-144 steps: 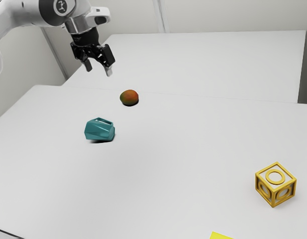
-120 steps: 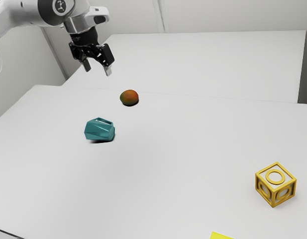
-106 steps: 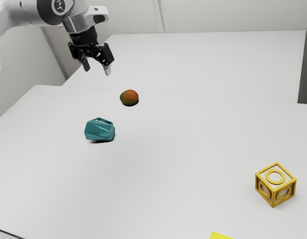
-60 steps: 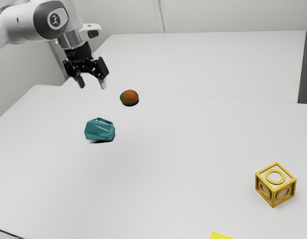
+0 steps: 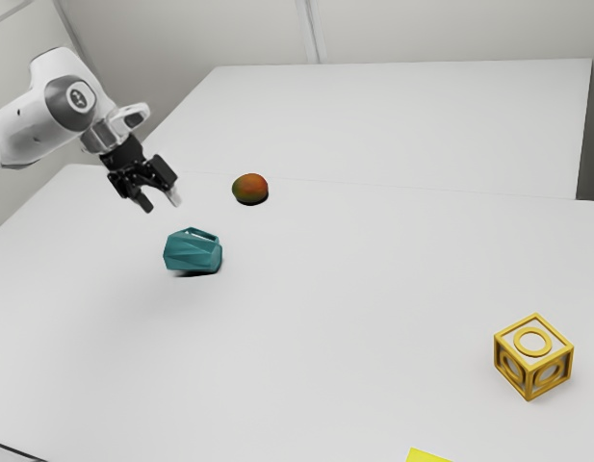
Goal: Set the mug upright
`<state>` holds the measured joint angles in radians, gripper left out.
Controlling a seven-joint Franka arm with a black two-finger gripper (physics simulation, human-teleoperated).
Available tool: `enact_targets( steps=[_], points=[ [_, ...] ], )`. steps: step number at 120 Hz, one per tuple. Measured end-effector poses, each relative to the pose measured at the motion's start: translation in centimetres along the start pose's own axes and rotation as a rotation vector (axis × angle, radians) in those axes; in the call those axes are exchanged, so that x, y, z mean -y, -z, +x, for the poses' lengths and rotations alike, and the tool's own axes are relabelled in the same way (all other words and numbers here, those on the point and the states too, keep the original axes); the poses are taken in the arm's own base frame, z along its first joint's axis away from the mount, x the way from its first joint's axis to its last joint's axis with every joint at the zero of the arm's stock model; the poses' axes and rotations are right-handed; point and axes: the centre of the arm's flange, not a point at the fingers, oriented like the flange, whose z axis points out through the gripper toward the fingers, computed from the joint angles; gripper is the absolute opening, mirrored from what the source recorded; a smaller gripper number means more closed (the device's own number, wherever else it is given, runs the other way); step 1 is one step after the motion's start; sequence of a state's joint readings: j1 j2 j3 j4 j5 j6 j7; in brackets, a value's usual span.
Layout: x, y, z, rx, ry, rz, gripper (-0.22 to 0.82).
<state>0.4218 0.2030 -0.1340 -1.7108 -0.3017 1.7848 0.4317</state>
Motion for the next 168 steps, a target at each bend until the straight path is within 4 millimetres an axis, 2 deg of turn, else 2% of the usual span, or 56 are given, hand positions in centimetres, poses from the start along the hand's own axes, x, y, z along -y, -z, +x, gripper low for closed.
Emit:
enact_targets(
  steps=[17, 35, 57, 66, 86, 108, 126, 148, 157, 168],
  points=[
    [5.6, -1.9, 1.2, -0.036, -0.018, -0.072, 0.6],
    [10.8, -4.3, 1.6, -0.063, -0.025, -0.14, 0.6],
    [14.9, -8.4, 2.3, -0.069, -0.041, -0.208, 0.6],
    [16.1, -9.0, 2.2, -0.084, -0.043, -0.238, 0.6],
    [15.8, -9.6, 2.0, -0.103, -0.057, -0.35, 0.6],
    [15.1, -11.8, 1.1, -0.072, -0.073, -0.468, 0.6],
    [14.2, -12.7, 0.7, -0.065, -0.088, -0.525, 0.6],
    [15.2, -13.9, 0.7, -0.083, -0.086, -0.57, 0.6],
    [15.2, -14.0, 0.9, -0.093, -0.092, -0.579, 0.58],
    [15.3, -14.3, 0.9, -0.1, -0.096, -0.589, 0.49]
  ],
)
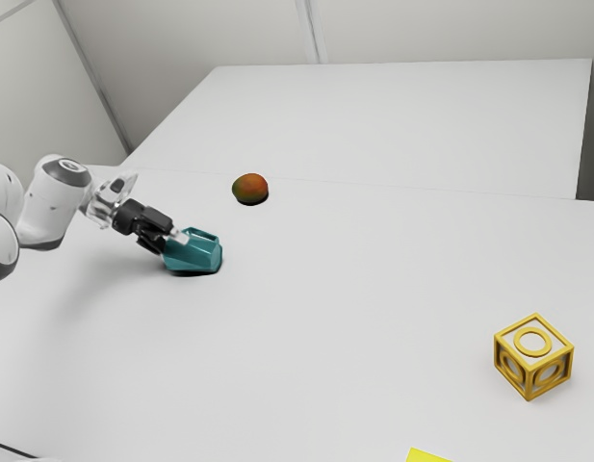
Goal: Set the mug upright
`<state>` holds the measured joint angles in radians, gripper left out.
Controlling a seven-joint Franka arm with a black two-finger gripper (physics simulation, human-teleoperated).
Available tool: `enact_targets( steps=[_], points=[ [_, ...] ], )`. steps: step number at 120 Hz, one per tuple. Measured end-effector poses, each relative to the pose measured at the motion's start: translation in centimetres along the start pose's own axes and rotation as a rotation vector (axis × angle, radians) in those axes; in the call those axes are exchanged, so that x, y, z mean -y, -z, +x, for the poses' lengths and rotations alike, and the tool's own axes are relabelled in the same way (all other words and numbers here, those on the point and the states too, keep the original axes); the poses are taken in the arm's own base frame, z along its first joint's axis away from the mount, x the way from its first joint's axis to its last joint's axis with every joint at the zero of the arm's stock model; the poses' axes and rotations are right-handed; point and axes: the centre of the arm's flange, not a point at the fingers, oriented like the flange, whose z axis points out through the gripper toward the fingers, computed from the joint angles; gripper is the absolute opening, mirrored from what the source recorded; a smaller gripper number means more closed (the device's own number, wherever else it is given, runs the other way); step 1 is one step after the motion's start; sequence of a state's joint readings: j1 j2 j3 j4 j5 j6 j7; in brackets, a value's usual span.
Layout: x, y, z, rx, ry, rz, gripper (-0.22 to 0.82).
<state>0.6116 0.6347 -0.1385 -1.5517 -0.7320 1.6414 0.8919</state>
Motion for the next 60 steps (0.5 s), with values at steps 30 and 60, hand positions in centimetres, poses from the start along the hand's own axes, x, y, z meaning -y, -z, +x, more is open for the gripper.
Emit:
enact_targets(
  steps=[30, 60],
  points=[
    [1.0, -0.2, -0.4, -0.022, -0.003, -0.027, 0.26],
    [0.5, 0.0, -0.1, -0.031, -0.03, -0.039, 0.03]
  ],
)
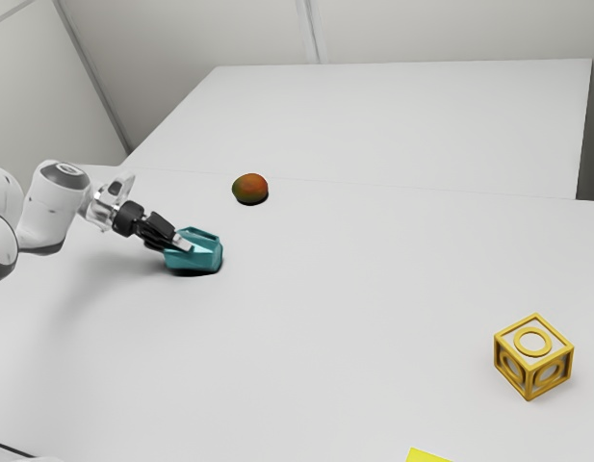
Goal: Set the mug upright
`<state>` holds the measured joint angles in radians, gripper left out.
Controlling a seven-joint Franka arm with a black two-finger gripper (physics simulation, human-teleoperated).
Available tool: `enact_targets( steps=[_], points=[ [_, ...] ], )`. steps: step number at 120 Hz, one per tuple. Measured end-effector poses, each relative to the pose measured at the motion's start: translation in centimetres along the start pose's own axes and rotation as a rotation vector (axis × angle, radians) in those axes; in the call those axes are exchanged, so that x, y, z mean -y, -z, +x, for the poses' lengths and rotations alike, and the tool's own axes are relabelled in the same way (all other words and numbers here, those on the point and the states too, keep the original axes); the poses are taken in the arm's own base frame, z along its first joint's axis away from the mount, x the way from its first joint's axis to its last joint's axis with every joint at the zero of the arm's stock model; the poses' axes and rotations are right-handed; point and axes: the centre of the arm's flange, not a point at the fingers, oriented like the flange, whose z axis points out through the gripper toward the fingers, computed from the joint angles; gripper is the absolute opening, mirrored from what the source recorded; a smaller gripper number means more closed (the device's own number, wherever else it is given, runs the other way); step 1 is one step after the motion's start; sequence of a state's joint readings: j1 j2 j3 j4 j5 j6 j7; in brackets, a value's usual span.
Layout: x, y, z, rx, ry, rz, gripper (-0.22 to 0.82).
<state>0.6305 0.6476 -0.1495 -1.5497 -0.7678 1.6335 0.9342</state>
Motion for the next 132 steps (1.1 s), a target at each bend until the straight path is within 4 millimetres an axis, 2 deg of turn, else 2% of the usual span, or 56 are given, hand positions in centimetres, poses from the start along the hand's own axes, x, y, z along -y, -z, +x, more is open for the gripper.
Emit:
enact_targets(
  steps=[27, 55, 72, 88, 116, 132],
  points=[
    [-0.6, 0.0, 0.6, -0.004, -0.032, -0.005, -0.11],
    [-1.1, 0.3, 1.0, -0.007, -0.057, 0.006, -0.17],
    [-2.6, 0.9, 1.7, -0.005, -0.089, 0.038, -0.18],
    [-4.8, 1.2, 2.5, 0.022, -0.13, 0.099, -0.18],
    [-11.0, 0.3, 3.5, 0.157, -0.228, 0.337, -0.18],
    [-14.6, -1.2, 3.9, 0.241, -0.275, 0.482, -0.18]
  ],
)
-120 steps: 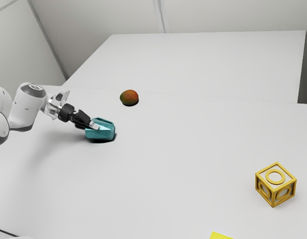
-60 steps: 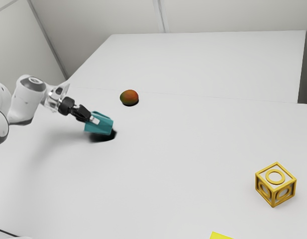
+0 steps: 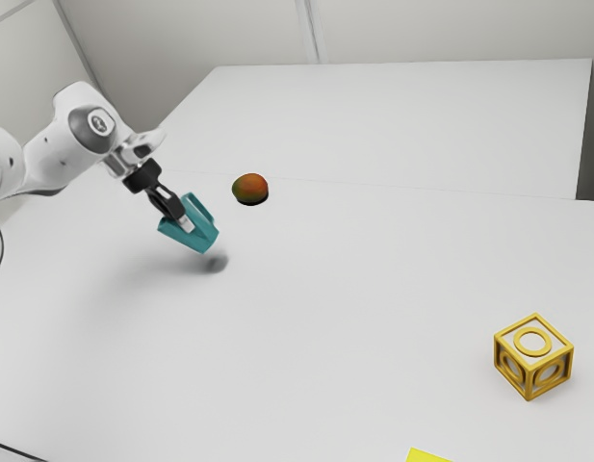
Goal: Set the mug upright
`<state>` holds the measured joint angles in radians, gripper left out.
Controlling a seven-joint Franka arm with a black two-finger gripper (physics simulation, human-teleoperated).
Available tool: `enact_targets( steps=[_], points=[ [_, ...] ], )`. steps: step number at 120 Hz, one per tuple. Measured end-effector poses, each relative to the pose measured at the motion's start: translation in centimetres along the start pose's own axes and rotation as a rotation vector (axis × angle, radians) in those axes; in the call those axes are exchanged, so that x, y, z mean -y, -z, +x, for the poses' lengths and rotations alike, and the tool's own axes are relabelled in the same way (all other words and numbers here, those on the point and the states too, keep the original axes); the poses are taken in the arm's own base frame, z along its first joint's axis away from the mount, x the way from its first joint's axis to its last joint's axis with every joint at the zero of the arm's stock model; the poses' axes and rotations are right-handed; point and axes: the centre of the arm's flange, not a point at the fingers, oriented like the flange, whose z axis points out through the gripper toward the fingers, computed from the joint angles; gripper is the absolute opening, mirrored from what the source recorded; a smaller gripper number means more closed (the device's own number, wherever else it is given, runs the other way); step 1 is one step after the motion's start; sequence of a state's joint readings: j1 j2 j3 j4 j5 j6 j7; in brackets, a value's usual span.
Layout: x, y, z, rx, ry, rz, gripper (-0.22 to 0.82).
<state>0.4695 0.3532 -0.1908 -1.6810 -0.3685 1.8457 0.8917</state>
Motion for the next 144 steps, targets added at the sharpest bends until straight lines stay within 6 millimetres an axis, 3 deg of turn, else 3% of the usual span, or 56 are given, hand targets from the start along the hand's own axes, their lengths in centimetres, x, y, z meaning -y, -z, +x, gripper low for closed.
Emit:
enact_targets(
  steps=[19, 51, 82, 114, 144],
  points=[
    [-5.5, -0.5, 1.2, 0.099, -0.046, 0.148, -0.18],
    [-9.9, -3.3, 0.8, 0.156, -0.01, 0.27, -0.18],
    [-14.5, -6.3, -1.0, 0.179, 0.038, 0.34, -0.18],
    [-16.3, -9.2, -1.1, 0.174, 0.078, 0.355, -0.18],
    [-15.1, -9.6, -2.0, 0.192, 0.156, 0.351, -0.18]
  ],
)
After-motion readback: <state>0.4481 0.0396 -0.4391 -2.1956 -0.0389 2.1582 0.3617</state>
